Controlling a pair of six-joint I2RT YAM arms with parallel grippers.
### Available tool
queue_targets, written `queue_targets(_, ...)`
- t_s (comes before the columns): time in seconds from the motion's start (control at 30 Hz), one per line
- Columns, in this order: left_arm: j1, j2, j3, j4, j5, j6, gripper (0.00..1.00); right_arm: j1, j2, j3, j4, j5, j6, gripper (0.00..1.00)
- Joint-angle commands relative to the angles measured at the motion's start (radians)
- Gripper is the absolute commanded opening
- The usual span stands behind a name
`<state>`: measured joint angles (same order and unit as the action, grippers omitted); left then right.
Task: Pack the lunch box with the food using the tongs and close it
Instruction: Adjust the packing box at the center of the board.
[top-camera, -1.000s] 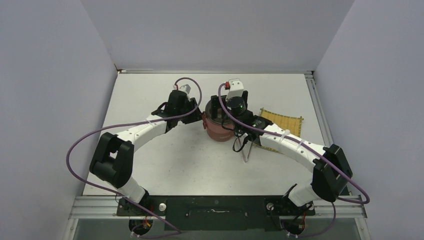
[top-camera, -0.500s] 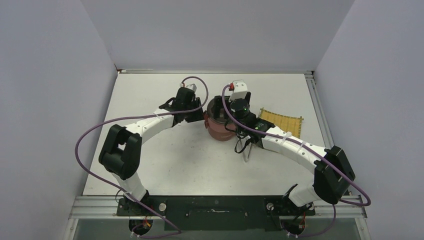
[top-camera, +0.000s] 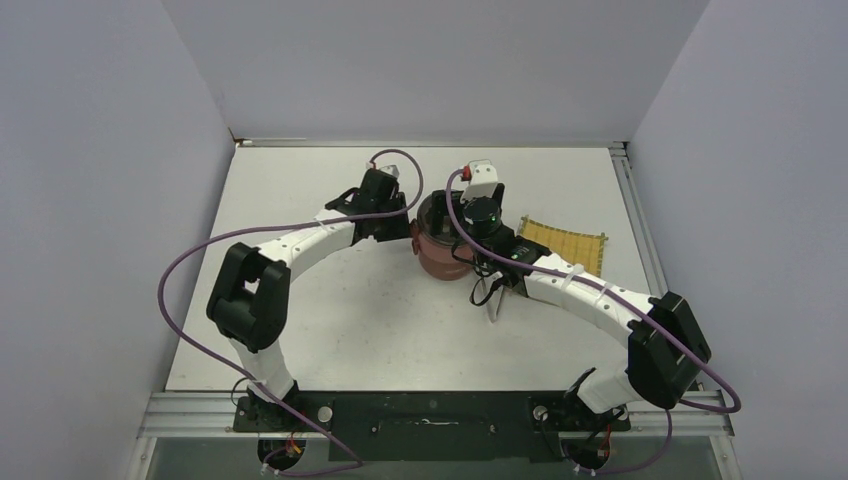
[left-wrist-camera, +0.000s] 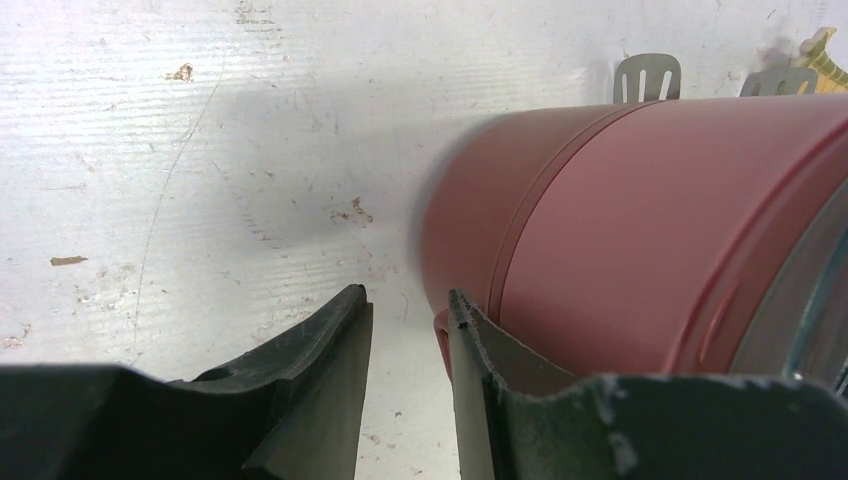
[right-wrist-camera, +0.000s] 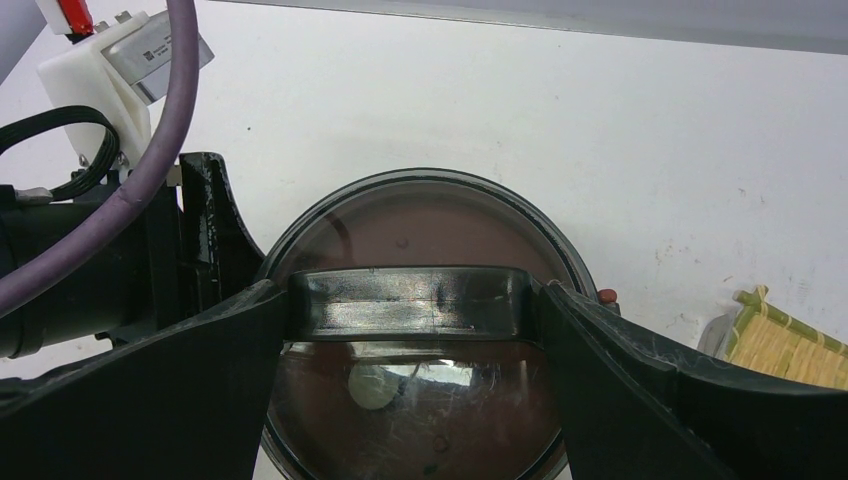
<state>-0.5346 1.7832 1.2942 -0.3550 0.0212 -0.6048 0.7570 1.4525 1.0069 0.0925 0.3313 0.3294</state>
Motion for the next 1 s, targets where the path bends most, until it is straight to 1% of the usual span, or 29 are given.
queue_targets(0.0, -0.064, 0.023, 0.099, 0.135, 0.044, -0.059, 0.32, 0.015, 0.119, -0.103, -0.328, -0.146, 0.046, 0.89)
queue_targets(0.47, -0.082, 0.081, 0.159, 0.127, 0.036, -0.067, 0.32, 0.016, 0.132, -0.121, -0.32, -0.165, 0.053, 0.88)
queue_targets(0.8, -0.11, 0.138, 0.262, 0.078, 0.023, -0.062, 0.31, 0.024, 0.138, -0.131, -0.302, -0.175, 0.053, 0.87)
queue_targets(0.97, -0.125, 0.149, 0.281, 0.08, 0.014, -0.078, 0.31, 0.024, 0.143, -0.134, -0.296, -0.175, 0.053, 0.86)
